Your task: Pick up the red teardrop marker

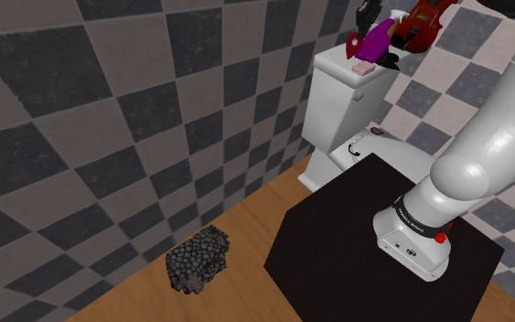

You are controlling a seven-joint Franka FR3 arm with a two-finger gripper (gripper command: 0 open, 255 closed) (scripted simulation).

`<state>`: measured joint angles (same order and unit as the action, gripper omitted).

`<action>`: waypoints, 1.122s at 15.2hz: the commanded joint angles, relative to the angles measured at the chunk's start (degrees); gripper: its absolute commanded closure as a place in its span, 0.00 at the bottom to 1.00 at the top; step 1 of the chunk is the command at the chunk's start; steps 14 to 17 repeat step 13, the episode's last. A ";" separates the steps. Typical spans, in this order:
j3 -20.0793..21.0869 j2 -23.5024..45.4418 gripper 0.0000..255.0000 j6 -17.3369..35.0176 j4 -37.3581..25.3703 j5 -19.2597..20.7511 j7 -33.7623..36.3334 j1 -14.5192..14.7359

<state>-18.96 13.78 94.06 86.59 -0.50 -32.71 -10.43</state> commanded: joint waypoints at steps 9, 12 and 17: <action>-0.18 1.32 1.00 -8.30 -9.57 -0.40 -0.60 -0.59; -0.23 1.85 1.00 -10.20 -11.99 -0.56 -0.77 -0.78; -0.23 1.86 1.00 -10.21 -12.00 -0.57 -0.77 -0.79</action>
